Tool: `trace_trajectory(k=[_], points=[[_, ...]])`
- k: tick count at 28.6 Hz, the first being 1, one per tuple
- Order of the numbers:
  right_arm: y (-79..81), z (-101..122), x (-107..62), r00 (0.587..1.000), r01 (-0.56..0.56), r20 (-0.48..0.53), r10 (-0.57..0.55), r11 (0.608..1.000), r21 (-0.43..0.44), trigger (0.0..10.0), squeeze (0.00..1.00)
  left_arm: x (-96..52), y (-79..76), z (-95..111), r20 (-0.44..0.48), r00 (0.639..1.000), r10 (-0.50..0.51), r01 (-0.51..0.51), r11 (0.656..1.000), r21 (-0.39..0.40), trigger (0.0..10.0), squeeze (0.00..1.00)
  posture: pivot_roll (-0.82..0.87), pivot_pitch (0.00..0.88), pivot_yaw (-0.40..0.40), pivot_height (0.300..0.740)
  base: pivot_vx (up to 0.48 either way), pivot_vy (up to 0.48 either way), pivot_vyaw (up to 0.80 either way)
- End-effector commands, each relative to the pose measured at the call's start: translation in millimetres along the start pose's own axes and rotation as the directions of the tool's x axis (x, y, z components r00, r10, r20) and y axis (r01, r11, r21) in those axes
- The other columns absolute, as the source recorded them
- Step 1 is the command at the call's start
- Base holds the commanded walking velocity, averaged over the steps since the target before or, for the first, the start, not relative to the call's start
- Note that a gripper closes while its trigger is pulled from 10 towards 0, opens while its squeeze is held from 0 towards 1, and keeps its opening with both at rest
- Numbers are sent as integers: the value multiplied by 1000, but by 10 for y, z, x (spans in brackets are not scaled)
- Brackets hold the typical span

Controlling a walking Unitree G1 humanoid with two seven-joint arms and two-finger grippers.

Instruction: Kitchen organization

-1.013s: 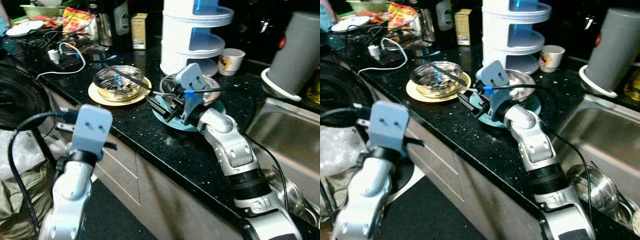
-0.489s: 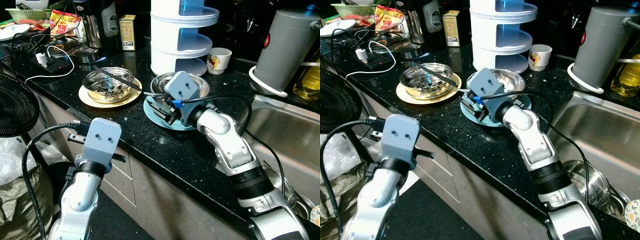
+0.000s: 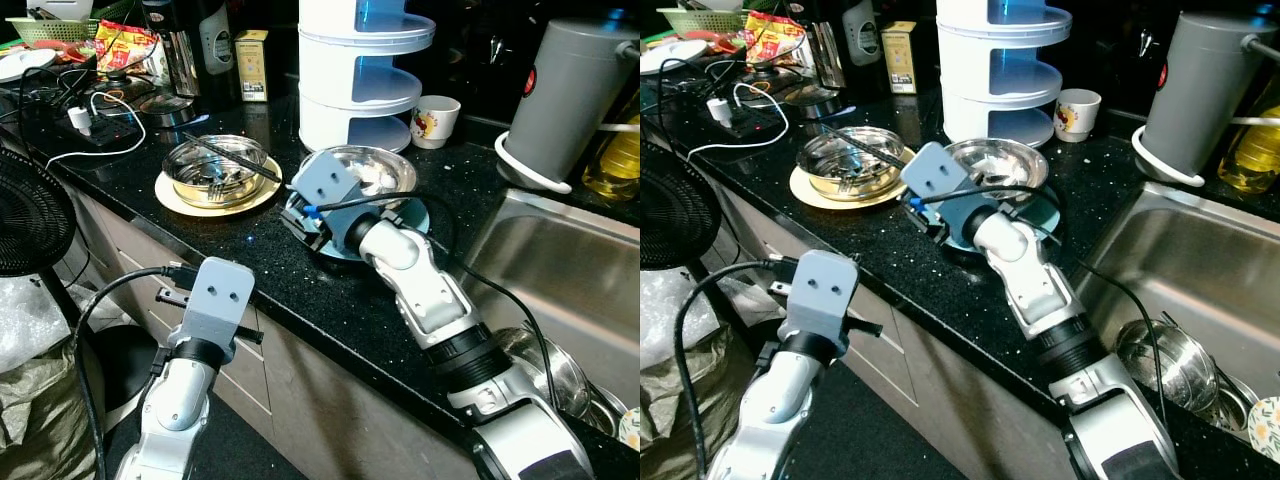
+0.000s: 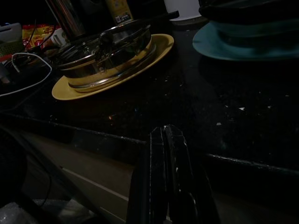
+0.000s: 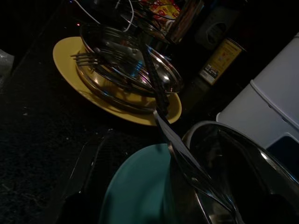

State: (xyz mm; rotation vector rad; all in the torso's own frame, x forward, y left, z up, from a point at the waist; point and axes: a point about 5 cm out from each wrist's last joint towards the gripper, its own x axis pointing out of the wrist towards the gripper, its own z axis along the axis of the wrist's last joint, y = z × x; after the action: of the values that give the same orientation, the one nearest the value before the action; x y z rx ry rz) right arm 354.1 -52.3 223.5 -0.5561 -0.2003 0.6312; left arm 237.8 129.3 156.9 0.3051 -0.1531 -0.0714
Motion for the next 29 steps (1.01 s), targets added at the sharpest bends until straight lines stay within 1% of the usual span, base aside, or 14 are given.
trace_trajectory(k=[1, 2, 8, 17, 22, 24, 26, 27, 28, 29], points=[[-18, 27, 26, 1000, 12, -6, -13, 1000, -22, 8392, 0, -10, -19, -44, -15, 1000, 3, -3, 1000, -13, 10000, 0, 76, 0, -24, 740, 0, 0, 0], [-31, 16, 25, 1000, 16, -13, -17, 999, -31, 0, 0, -10, -22, -51, -17, 1000, 2, -2, 1000, -15, 10000, 0, 76, 0, -24, 740, 0, 0, 0], [-103, -5, 21, 999, 47, -21, -48, 997, -68, 0, 0, -4, -26, -77, -13, 1000, 1, -1, 1000, -20, 10000, 0, 72, 0, -21, 740, 0, 0, 0], [-211, -16, -32, 997, 70, -19, -72, 994, -87, 0, 0, -1, -31, -87, -13, 1000, 1, -2, 1000, -22, 10000, 0, 71, 0, -20, 740, 0, 0, 0], [-262, -2, -60, 997, 83, -4, -83, 993, -83, 0, 0, 2, -39, -100, -16, 1000, 1, -1, 1000, -24, 10000, 0, 65, 0, -19, 740, 0, 0, 0], [-300, 25, -67, 995, 96, 16, -96, 994, -51, 0, 0, 5, -47, -107, -15, 1000, -1, 1, 1000, -24, 10000, 0, 67, 0, -22, 740, 0, 0, 0], [-315, 36, -66, 995, 103, 23, -102, 994, -37, 0, 0, 5, -48, -108, -14, 1000, -1, 1, 1000, -25, 10000, 0, 67, 0, -22, 740, 0, 0, 0], [-348, 57, -65, 992, 119, 39, -119, 993, -11, 0, 0, 6, -52, -111, -14, 1000, -1, 1, 1000, -26, 10000, 0, 67, 0, -23, 740, 0, 0, 0], [-348, 57, -65, 992, 119, 39, -119, 993, -11, 0, 0, 6, -52, -111, -14, 1000, -1, 1, 1000, -26, 10000, 0, 67, 0, -23, 740, 0, 0, 0], [-388, 83, -66, 988, 142, 59, -144, 989, 34, 0, 0, 6, -54, -111, -14, 1000, -1, 1, 1000, -25, 10000, 0, 68, 0, -24, 740, 0, 0, 0]])
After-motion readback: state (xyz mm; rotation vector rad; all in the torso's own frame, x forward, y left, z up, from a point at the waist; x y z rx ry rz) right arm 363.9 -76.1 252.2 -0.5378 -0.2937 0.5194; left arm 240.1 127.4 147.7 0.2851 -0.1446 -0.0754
